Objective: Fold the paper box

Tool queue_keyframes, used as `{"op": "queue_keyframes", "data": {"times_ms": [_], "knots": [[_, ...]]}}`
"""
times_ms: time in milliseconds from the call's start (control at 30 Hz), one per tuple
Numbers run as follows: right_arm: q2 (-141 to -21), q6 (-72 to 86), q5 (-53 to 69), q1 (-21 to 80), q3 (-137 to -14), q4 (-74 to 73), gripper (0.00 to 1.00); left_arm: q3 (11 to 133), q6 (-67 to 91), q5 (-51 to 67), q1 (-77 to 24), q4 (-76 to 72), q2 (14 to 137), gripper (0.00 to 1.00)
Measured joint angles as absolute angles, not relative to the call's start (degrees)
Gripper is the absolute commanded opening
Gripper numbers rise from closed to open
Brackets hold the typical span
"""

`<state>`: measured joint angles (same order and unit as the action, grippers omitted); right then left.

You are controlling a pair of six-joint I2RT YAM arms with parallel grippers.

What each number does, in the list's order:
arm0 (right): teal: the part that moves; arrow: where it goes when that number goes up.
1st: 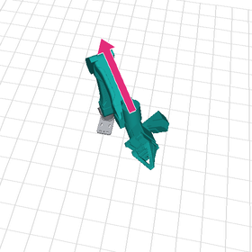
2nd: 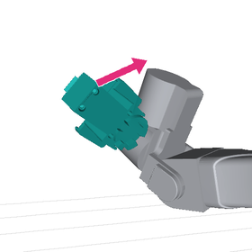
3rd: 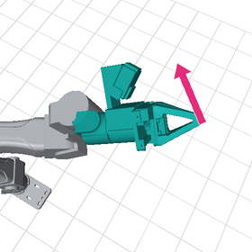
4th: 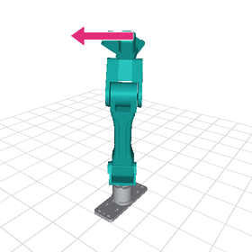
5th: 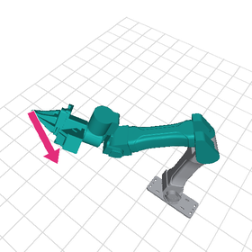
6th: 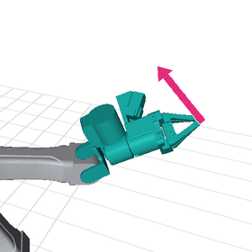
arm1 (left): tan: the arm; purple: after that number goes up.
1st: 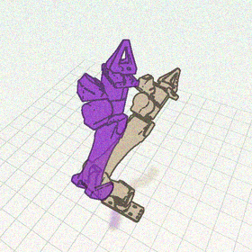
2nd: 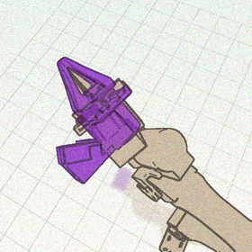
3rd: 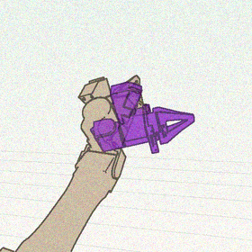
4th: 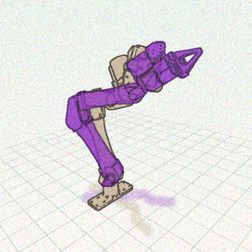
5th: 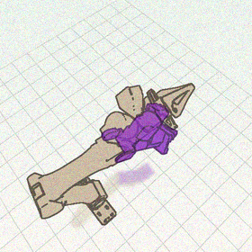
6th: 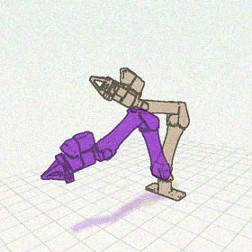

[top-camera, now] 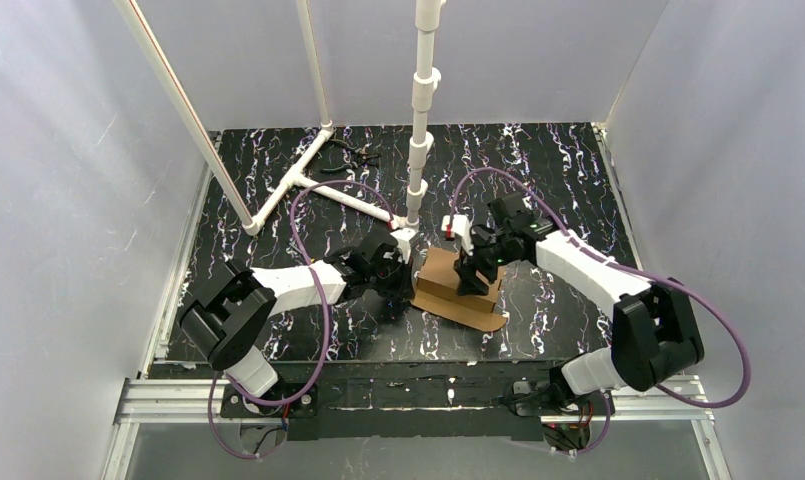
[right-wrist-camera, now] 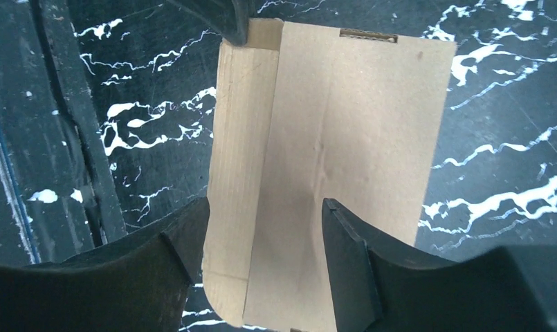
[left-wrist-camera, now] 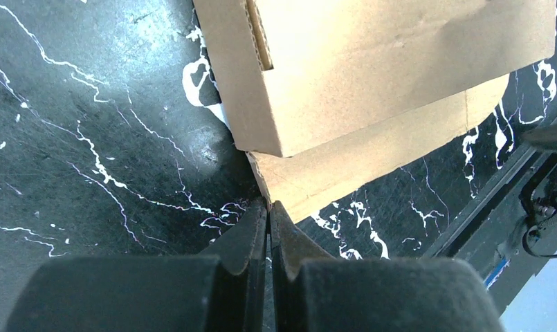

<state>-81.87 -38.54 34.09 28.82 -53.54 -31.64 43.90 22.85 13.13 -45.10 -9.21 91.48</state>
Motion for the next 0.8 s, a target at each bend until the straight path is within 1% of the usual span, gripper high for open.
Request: {"op": "queue_keyframes", "data": {"times_ms": [200, 233, 300, 333, 500, 600, 800], "knots": [[-78.89, -39.81, 38.52, 24.93, -53.54, -33.30, 0.72, 47.77, 18.76, 13.26, -45.06, -4.38, 91.48, 0.00], [-79.00, -39.27, 38.61, 24.71, -53.54, -33.30, 0.79, 48.31, 18.20, 13.34, -45.06, -3.92, 91.48, 0.00], [-79.31, -36.93, 38.09, 24.32, -53.52, -32.49, 0.87, 48.88, 17.41, 13.43, -45.06, -3.40, 91.48, 0.00], [-79.40, -35.75, 37.47, 24.01, -53.39, -31.66, 0.89, 48.93, 17.04, 13.56, -44.99, -3.27, 91.48, 0.00], [-79.59, -29.26, 34.63, 20.99, -51.96, -26.72, 0.91, 48.93, 15.62, 14.26, -44.93, -2.11, 91.48, 0.00], [-79.59, -25.87, 34.24, 19.40, -51.48, -24.32, 0.98, 48.93, 15.03, 14.55, -44.93, -1.85, 91.50, 0.00], [-81.08, -20.84, 32.01, 18.44, -50.50, -19.18, 0.98, 48.93, 14.50, 15.31, -44.86, -1.65, 91.55, 0.00]]}}
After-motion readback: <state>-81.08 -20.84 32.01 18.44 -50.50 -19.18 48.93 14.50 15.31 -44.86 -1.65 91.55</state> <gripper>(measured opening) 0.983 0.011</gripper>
